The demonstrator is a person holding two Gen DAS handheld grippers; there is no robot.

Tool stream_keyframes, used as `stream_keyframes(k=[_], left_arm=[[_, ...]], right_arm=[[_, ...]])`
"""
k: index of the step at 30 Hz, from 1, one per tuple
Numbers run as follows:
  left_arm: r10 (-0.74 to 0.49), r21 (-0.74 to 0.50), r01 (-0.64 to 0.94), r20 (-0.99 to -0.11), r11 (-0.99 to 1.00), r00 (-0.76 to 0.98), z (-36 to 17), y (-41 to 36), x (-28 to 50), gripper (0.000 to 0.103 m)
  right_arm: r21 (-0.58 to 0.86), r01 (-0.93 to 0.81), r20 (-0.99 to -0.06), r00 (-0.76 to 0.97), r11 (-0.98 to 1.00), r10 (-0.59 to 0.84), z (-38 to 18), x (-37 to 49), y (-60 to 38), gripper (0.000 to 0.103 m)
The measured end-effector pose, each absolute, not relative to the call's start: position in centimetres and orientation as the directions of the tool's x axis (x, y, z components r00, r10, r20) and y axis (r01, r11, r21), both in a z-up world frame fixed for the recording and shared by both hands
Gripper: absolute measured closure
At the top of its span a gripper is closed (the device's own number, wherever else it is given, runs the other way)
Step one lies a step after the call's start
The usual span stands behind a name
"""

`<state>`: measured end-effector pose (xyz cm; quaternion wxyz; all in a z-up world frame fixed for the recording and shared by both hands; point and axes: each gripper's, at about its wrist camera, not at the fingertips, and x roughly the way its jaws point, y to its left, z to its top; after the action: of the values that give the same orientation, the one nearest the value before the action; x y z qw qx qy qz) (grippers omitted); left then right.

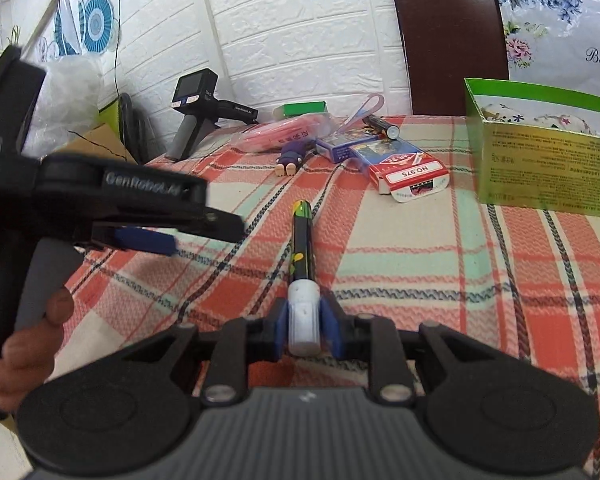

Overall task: Organize objects
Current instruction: 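Carry the marker with the right gripper into the green box and release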

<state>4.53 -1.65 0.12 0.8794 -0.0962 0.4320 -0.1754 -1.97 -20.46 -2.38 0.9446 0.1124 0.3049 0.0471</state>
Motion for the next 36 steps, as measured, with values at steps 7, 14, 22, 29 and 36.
stream_keyframes(k=[7,14,22,29,36], left_arm=[[-0.387,-0.264,0.293,-0.751,0.919,0.536,-0.7,-8.1,4.7,0.077],[-0.463,-0.289,0.375,-0.693,0.881,0.553,3.5,-11.8,5.5,0.079],[-0.576,-0.241,0.562,-0.601,0.791,0.554,9.0,-23.2,9.8,0.079],[-0.543,-0.136,0.599,-0.609,0.789,0.578,7.1,-32.4,13.6,0.077],[-0.43,-0.112,0.498,-0.686,0.86,0.588,3.4,-32.4,16.0,0.074]], right_arm=[[0.283,-0.02,-0.54,0.823,0.959,0.177,-2.3,-3.0,-21.3,0.082],[0.236,0.028,-0.432,0.898,0.971,0.079,0.1,-4.2,-24.1,0.081],[0.155,0.204,-0.275,0.949,0.967,-0.156,3.4,-2.2,-33.0,0.082],[0.138,0.365,-0.308,0.899,0.921,-0.31,1.9,2.4,-41.4,0.079],[0.18,0.401,-0.292,0.894,0.898,-0.341,-0.5,2.9,-43.3,0.049]])
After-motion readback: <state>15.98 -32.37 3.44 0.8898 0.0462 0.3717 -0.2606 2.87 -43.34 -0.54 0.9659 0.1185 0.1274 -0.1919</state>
